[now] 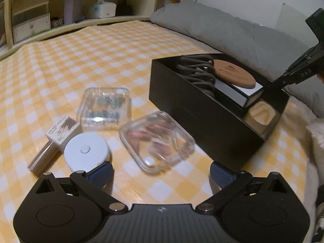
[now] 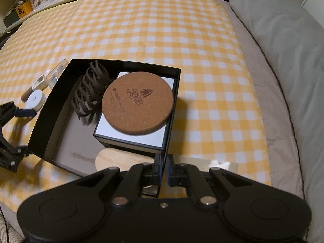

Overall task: Organize rigid objects
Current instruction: 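Withdraw the left tool and reach it to the clear case of pink nail tips, then grasp the pink nail-tip case with the left tool and set it in the black box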

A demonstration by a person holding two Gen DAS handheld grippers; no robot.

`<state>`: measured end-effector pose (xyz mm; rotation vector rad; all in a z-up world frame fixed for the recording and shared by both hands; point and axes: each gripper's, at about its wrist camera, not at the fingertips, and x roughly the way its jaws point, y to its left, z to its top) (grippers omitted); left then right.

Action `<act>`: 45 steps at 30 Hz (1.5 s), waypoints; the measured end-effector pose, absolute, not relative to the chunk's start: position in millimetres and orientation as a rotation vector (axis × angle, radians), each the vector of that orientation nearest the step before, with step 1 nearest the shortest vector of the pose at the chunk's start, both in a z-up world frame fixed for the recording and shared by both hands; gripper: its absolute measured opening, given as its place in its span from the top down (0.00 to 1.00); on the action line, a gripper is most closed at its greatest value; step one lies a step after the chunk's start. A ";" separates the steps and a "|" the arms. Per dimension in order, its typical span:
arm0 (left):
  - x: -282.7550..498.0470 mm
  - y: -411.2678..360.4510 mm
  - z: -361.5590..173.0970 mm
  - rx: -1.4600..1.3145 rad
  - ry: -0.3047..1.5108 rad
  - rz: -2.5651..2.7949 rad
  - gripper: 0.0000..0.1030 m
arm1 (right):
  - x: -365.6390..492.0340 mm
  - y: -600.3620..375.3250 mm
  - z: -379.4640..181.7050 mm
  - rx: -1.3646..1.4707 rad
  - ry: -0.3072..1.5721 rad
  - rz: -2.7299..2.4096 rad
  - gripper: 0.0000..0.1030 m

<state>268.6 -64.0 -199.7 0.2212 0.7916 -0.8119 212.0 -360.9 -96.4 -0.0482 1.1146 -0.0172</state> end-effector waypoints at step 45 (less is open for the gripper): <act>288.6 -86.1 -196.2 0.309 0.758 -0.921 0.22 | 214.5 -356.0 -100.7 -0.106 1.137 -0.014 0.95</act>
